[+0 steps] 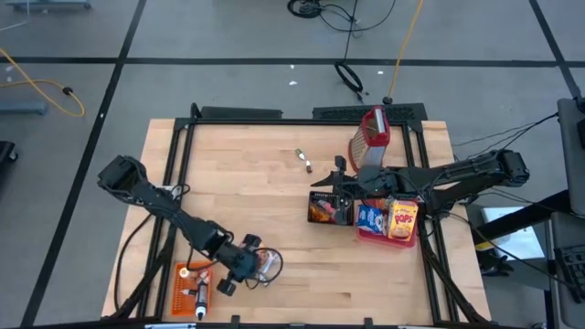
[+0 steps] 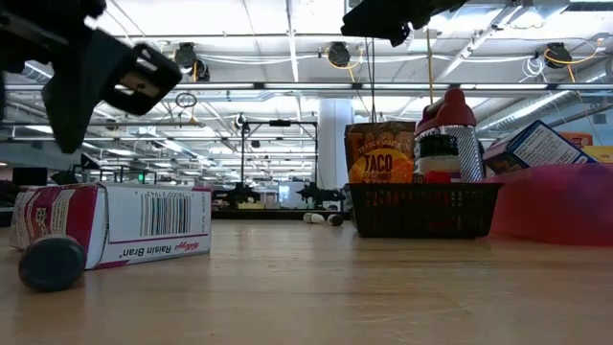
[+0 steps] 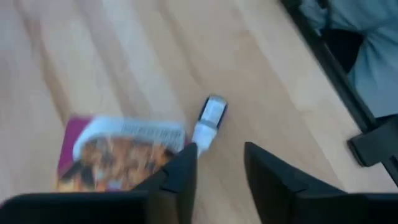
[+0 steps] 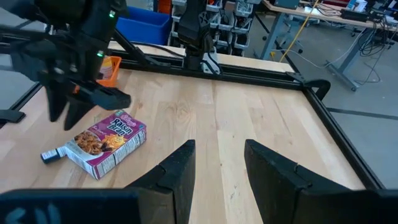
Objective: Pick & Place Kitchen Items
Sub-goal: Put the small purple food coloring bottle into the orange bin
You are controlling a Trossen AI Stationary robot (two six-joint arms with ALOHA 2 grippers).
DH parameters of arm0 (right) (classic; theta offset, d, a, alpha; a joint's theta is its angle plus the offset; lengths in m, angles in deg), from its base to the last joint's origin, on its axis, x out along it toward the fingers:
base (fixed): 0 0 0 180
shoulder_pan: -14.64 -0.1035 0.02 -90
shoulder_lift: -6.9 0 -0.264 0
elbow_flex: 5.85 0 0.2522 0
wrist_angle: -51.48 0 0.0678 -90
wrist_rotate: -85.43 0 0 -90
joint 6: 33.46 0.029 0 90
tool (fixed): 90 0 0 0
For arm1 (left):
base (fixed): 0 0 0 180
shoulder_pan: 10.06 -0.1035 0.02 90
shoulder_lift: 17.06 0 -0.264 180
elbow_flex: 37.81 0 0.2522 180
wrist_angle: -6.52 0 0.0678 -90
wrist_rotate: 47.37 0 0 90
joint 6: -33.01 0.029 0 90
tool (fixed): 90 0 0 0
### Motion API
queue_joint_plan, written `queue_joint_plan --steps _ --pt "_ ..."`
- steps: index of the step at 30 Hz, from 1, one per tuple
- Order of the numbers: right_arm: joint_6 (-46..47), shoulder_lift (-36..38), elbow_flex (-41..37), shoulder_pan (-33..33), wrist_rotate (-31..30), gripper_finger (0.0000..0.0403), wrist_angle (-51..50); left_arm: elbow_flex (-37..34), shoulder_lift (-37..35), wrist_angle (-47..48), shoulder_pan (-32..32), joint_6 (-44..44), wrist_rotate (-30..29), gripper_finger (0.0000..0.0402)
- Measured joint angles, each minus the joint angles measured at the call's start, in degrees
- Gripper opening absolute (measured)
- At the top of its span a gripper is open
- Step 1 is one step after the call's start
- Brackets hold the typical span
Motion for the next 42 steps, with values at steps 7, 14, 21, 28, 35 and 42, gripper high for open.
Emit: queue_joint_plan --steps 7,14,21,28,35,42 --pt "0.6 0.0 0.0 0.0 0.0 0.013 0.08 0.03 1.37 -2.91 0.48 9.14 -3.27 0.0199" --pt "1.51 0.0 0.02 0.0 0.0 0.013 -0.01 0.23 6.54 -6.69 0.49 11.46 -1.53 0.0207" --pt "1.53 0.0 0.02 -0.01 0.0 0.013 -0.01 0.21 7.04 -7.86 0.5 13.67 -2.25 0.0207" --pt "1.53 0.0 0.02 -0.02 0.0 0.013 -0.05 0.56 6.51 -6.17 0.11 14.3 -4.92 0.0207" --pt "1.53 0.02 -1.15 -0.02 0.0 0.013 0.23 0.62 7.06 -4.35 -2.03 9.86 -6.39 0.0207" --pt "1.53 0.0 -5.05 0.0 0.0 0.013 5.26 0.58 6.71 -4.94 -2.62 10.48 -8.26 0.0207"
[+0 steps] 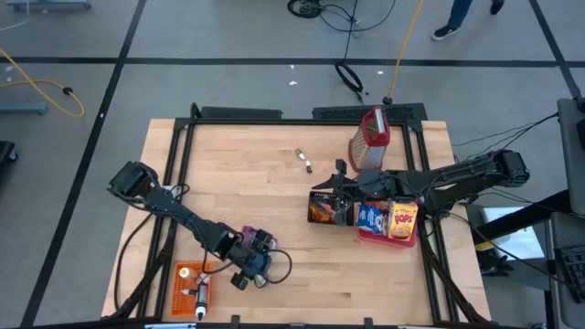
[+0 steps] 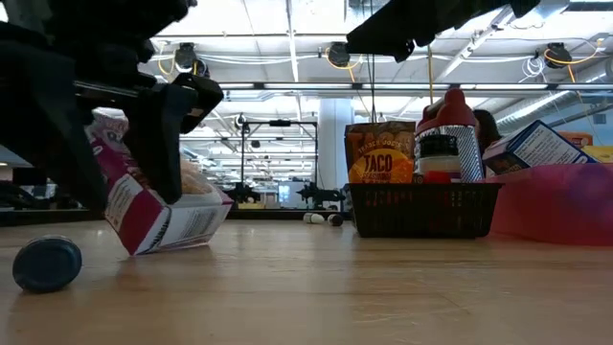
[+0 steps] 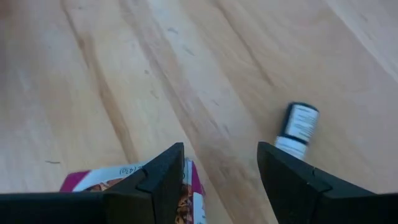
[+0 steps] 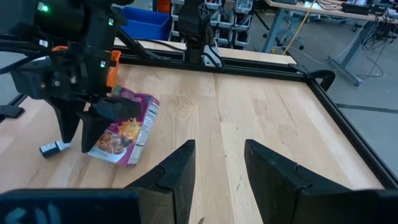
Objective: Pick & Place Kitchen Items
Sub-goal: Put the small purple food coloring bottle into the orange bin
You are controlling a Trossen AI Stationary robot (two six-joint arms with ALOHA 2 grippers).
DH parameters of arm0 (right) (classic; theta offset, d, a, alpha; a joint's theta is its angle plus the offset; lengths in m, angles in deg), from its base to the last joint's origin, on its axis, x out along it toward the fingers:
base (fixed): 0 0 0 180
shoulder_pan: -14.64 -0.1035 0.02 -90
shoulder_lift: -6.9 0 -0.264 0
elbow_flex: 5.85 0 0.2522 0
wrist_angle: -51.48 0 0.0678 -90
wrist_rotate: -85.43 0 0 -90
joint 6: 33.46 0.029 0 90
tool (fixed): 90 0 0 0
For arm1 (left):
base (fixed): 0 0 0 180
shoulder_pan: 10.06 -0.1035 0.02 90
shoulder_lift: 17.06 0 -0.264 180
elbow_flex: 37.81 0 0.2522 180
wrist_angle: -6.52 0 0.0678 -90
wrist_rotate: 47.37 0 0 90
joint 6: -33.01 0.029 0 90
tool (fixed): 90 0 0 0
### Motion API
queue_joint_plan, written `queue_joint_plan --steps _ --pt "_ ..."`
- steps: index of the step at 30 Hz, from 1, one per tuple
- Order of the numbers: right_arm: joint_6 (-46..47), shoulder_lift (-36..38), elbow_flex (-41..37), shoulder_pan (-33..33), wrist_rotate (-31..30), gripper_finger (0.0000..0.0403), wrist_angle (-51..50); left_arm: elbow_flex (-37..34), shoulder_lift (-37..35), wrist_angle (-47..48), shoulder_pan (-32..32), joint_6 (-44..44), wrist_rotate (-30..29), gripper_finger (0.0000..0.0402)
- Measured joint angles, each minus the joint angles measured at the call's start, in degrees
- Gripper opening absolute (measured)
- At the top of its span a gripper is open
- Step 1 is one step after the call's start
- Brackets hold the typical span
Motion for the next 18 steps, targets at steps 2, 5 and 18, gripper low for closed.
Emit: queue_joint_plan --steps 2,5,18 --pt "-0.02 0.0 -0.11 -0.01 0.0 0.013 0.18 -0.02 -0.35 -0.11 0.29 0.35 0.4 0.0207" --pt "-0.01 0.0 -0.11 0.0 0.0 0.013 0.16 -0.02 -0.94 0.05 0.99 -0.04 0.76 0.0207" --pt "-0.12 0.0 -0.13 0.0 0.0 0.013 1.14 0.63 -0.29 -0.98 3.84 2.25 2.1 0.0207"
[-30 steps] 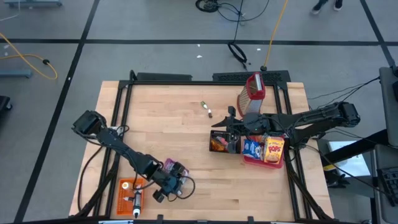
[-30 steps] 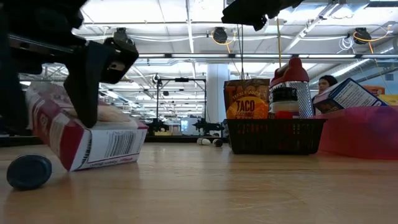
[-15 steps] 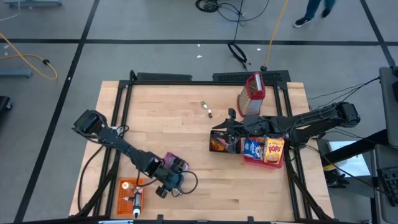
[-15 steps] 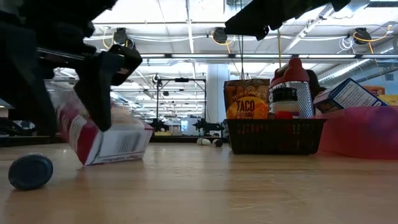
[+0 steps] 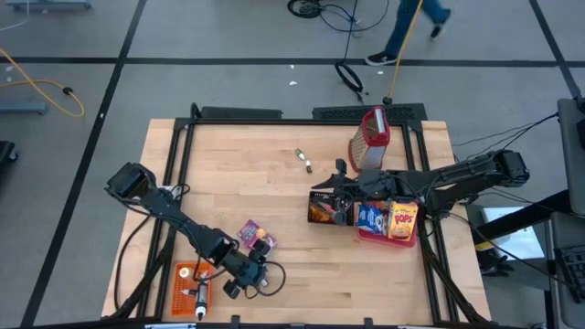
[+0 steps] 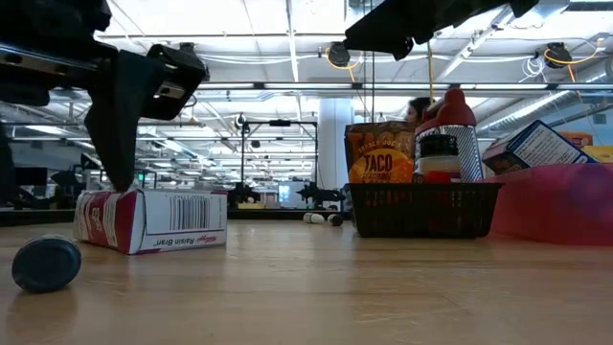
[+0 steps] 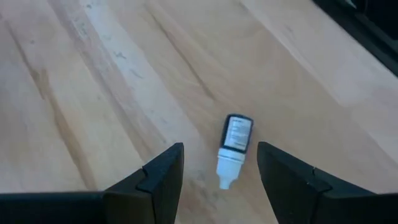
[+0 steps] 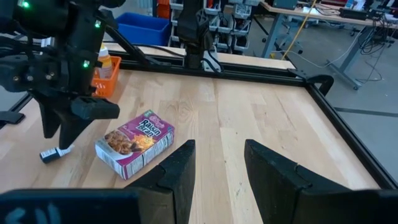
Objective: Pick & Place Kitchen Items
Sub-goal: Put the small purple food coloring bottle into the orange bin
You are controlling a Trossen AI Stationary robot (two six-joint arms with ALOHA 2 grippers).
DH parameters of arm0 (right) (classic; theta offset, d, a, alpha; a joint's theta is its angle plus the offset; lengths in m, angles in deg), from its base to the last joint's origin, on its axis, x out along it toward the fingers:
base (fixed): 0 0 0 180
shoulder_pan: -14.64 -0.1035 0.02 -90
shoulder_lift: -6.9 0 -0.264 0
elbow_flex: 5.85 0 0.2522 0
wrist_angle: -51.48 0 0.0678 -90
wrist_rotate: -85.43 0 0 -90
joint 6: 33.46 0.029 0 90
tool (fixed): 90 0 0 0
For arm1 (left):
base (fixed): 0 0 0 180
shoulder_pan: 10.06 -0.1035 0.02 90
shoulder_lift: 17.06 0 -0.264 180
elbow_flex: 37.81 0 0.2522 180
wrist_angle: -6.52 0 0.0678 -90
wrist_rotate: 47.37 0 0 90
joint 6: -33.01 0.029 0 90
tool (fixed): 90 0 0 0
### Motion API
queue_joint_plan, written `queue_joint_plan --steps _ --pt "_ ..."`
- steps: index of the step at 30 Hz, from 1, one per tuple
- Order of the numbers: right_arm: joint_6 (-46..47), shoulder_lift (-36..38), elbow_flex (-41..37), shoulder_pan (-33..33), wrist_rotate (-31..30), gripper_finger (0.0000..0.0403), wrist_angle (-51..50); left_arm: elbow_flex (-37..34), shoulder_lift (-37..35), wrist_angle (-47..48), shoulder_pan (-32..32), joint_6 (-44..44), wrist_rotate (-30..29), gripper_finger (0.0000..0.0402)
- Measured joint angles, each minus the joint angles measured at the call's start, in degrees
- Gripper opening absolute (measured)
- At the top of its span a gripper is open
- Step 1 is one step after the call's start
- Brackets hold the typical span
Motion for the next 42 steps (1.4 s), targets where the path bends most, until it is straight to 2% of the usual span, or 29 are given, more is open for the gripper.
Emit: queue_joint_plan --steps 15,18,25,34,39,42 --pt "0.07 0.02 0.0 0.0 0.02 0.013 1.16 0.09 6.26 -2.89 -0.08 -1.13 4.63 0.0197" --pt "0.07 0.02 0.0 0.0 0.02 0.013 1.14 0.11 6.28 -3.02 -0.03 -1.13 4.75 0.0161" --pt "0.07 0.02 0.0 0.0 0.02 0.013 1.13 0.11 6.22 -3.2 0.01 -1.91 4.79 0.0034" --pt "0.07 0.02 0.0 0.0 0.02 0.013 1.09 0.15 5.66 1.28 0.4 -9.94 5.38 0.0043" --pt "0.01 0.02 0.0 0.0 0.03 0.013 1.03 -0.15 1.25 8.22 1.09 -14.24 5.97 0.0038" --pt "0.01 0.02 0.0 0.0 0.03 0.013 0.86 0.04 -3.41 12.43 1.3 -19.8 6.73 0.0038"
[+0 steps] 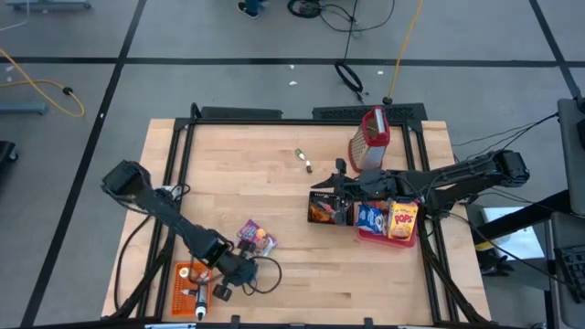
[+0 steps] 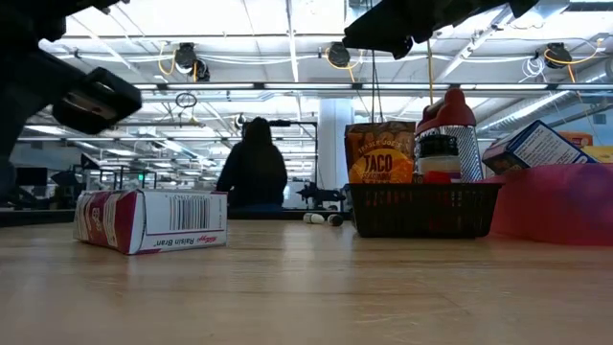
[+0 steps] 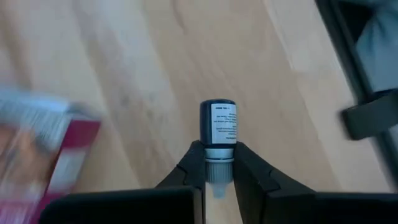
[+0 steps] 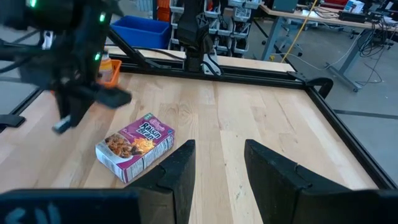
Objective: Pick & Place Kitchen Items
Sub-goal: Put the small purple food coloring bottle into the orange bin
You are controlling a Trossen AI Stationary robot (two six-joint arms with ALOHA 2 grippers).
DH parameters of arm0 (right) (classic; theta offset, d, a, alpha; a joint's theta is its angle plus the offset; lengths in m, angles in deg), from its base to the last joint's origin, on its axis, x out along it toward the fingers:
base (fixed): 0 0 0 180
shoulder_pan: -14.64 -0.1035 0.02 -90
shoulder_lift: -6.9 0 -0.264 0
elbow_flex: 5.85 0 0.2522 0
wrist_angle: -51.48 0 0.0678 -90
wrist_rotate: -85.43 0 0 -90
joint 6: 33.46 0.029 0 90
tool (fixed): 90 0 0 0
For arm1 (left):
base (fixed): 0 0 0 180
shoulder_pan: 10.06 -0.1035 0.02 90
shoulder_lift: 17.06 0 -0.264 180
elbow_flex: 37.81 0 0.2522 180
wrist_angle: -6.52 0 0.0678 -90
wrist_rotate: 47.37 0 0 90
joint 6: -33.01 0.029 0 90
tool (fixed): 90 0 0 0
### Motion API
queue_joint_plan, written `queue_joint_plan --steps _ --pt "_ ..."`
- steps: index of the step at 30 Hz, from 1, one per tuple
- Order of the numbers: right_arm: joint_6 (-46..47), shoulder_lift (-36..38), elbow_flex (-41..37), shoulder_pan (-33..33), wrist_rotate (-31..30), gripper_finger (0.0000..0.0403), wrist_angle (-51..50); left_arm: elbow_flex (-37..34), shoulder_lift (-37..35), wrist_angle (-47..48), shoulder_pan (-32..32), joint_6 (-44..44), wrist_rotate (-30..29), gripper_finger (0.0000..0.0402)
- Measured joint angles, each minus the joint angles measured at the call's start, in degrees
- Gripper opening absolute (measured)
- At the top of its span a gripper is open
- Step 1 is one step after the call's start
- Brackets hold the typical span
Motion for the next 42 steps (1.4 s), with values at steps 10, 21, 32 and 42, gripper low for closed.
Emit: queue_joint_plan --steps 10,21,32,42 --pt "-0.39 0.0 0.0 0.0 0.02 0.013 -0.29 -0.09 -10.9 16.99 1.54 -26.88 4.96 0.0044" --pt "-1.64 0.0 0.0 0.0 0.02 0.013 -0.57 -0.04 -14.31 27.81 4.69 -49.42 16.82 0.0044" --pt "-1.65 0.0 0.0 -0.02 0.02 0.013 -1.99 -0.04 -14.33 37.46 5.81 -56.77 20.87 0.0064" --pt "-2.1 0.0 0.0 -0.01 0.02 0.013 -2.44 -0.04 -14.31 37.61 5.79 -57.33 19.86 0.0073"
